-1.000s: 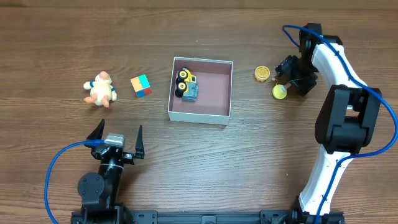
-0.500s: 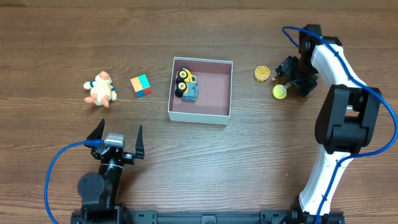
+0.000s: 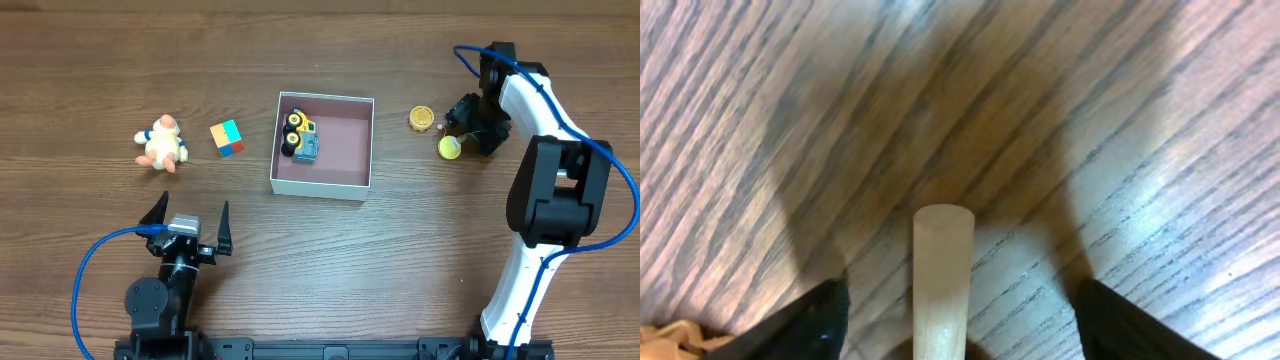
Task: Pack container
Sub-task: 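Grasp the wooden handle with the right gripper and lift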
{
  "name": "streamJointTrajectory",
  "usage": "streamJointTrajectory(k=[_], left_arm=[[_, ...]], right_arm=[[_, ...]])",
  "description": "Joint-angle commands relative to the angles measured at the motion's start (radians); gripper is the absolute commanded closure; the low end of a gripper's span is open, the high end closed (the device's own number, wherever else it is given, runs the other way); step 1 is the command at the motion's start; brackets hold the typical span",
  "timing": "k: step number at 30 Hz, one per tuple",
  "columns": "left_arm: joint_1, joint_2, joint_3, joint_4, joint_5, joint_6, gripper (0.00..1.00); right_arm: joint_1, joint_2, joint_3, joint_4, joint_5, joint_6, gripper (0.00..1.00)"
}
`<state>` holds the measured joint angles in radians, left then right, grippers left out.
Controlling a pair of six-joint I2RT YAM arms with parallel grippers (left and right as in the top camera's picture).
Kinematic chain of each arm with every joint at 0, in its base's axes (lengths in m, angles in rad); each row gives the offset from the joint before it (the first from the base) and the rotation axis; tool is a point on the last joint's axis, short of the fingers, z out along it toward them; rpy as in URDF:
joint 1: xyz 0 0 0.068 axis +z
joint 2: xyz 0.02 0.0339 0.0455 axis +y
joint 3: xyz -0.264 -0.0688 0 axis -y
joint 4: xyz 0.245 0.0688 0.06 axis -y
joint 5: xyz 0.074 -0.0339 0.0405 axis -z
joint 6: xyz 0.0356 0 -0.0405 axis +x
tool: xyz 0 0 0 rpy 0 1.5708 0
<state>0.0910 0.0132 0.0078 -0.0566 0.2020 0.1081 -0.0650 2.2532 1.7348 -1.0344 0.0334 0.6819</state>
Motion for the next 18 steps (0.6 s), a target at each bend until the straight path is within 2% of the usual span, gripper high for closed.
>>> streamJointTrajectory(k=[1,7,9,15,18], left_arm=[[-0.002,-0.009,-0.003,0.001,-0.002,0.008,0.00],[-0.002,-0.009,-0.003,0.002,-0.002,0.008,0.00],[-0.002,-0.009,-0.003,0.001,-0.002,0.008,0.00],[-0.002,-0.009,-0.003,0.001,-0.002,0.008,0.00],[-0.002,-0.009,-0.003,0.001,-0.002,0.008,0.00]], right_arm=[[-0.005,0.005,-0.011,0.007,-0.014,0.002,0.42],[-0.005,0.004,0.026,-0.023,-0.103,0.002,0.51],[-0.003,0.004,0.050,-0.049,-0.104,0.002,0.58],[-0.003,0.004,0.080,-0.079,-0.103,0.002,0.72],[-0.003,0.004,0.080,-0.078,-0.095,0.001,0.74]])
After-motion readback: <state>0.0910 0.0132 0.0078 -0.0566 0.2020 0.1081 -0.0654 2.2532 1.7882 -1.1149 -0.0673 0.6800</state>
